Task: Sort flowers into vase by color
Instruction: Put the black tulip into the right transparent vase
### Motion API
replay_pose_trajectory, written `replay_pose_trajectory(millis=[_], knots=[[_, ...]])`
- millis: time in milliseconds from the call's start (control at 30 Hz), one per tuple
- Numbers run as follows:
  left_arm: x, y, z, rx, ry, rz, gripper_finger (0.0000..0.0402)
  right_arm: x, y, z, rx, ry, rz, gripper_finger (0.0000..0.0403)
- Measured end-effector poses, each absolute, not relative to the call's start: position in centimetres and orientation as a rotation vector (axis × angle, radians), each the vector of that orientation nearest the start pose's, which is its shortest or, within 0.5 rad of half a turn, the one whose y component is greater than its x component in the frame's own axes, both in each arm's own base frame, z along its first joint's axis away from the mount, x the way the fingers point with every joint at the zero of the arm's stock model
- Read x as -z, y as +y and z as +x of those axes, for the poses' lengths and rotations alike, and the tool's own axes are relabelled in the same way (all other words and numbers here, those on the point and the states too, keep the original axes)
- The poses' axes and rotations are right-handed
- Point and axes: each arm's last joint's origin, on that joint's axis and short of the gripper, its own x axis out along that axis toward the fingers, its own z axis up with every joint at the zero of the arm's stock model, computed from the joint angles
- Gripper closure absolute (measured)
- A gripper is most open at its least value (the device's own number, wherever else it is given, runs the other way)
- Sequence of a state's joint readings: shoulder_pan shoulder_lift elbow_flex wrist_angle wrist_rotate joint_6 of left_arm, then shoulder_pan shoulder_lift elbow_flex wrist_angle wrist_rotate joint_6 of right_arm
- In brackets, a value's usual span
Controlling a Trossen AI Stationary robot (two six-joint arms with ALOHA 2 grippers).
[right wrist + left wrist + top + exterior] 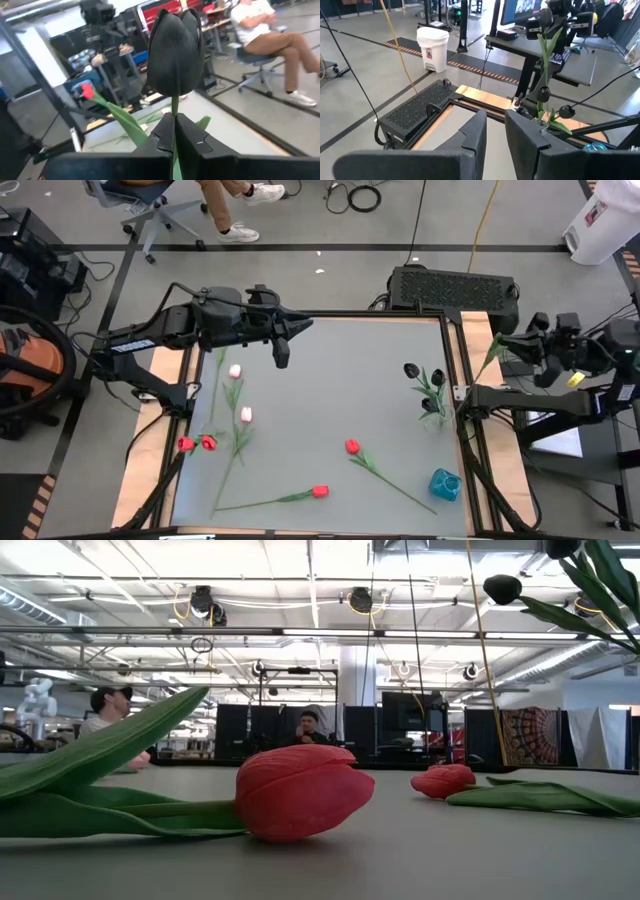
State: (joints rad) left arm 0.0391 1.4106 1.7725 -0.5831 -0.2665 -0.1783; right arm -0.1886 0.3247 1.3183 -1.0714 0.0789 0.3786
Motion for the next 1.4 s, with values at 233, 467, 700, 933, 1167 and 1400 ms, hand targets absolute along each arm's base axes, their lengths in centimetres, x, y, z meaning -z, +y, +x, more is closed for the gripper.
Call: replay_pose_trajectory(millis=[233,467,700,933,1167,1400], knots=[[-48.4,1.9,28.2,-0.324,0.202,-0.15,0.0324,-40.3,0.3,-2.8,0.283,0.097,0.37,0.0403],[-48.4,1.9,28.2,-0.324,0.202,-0.15,0.0324,-39.8,0.1,-1.6,0.279,0.083,0.343,0.0403],[-48.4,1.9,28.2,-0.324,0.202,-0.15,0.0324,-39.7,0.1,-1.5,0.276,0.088,0.338,0.0403],[-48.4,1.9,28.2,-0.324,0.202,-0.15,0.0324,-39.7,0.2,-1.5,0.235,0.093,0.358,0.0403],[-48.4,1.9,28.2,-0.324,0.202,-0.149,0.0324,-39.7,0.2,-1.5,0.229,0.096,0.363,0.0403],[-48.4,1.9,28.2,-0.324,0.203,-0.15,0.0324,-39.5,0.2,-1.5,0.233,0.116,0.364,0.0403]])
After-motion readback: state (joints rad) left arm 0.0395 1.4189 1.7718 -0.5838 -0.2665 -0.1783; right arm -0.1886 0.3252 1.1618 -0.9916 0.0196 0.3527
